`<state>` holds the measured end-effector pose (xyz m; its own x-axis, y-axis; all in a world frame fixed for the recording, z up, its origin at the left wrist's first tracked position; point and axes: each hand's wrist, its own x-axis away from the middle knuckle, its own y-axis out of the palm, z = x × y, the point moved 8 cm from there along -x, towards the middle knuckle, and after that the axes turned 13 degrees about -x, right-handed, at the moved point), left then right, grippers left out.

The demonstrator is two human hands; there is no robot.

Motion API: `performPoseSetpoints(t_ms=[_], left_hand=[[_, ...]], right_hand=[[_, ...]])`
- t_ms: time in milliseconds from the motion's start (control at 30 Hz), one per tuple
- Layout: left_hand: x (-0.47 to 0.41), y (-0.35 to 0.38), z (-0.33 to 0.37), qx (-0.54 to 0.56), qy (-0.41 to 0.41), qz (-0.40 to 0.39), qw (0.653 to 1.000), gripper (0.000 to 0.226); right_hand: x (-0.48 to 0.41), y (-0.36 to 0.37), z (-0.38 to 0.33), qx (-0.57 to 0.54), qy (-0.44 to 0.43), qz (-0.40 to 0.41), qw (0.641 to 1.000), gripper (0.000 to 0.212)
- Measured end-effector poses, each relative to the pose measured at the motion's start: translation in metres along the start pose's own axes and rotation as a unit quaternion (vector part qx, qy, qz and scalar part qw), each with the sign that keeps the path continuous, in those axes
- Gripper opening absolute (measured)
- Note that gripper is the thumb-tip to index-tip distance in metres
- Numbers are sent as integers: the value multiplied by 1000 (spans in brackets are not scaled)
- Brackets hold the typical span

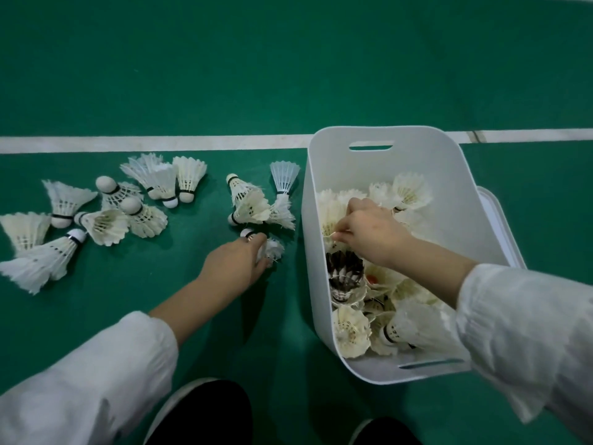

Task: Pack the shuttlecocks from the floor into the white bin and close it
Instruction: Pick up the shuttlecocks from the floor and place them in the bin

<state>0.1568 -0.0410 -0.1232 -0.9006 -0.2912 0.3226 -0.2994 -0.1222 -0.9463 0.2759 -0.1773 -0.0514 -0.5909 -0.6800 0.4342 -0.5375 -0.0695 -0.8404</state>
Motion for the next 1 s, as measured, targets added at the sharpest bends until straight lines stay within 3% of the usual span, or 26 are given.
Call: performPoseSetpoints(t_ms=[267,333,400,467,533,667,800,867,1000], left_hand=[[9,-15,-11,80,-4,109,991,30],[13,-20,-22,118,-35,117,985,30],[20,-26,-39,181,-81,111,974,27],[28,-34,-53,228,-106,107,962,24],[39,-40,-65,262,-117,103,952,25],[59,-39,-85,310,-151,86,935,24],[72,-30,-106,348,-163,93,919,22],[75,-25,-119,366,-178,94,909,21],[78,-20,-140,383,-176,106,901,19]], right_hand=[[5,1,-1,-36,38,-17,999,34],[16,-6,-5,-60,38,-14,997,43],[29,-28,-14,-83,30,46,995,47],[45,-60,-36,-104,-12,145,984,36],[60,-79,-73,-120,-73,195,971,25],[64,-45,-160,-134,-191,105,967,28],[25,38,-190,-51,-168,4,985,39],[6,64,-192,-95,-147,-45,984,32],[-17,79,-192,-172,-126,-2,977,17]])
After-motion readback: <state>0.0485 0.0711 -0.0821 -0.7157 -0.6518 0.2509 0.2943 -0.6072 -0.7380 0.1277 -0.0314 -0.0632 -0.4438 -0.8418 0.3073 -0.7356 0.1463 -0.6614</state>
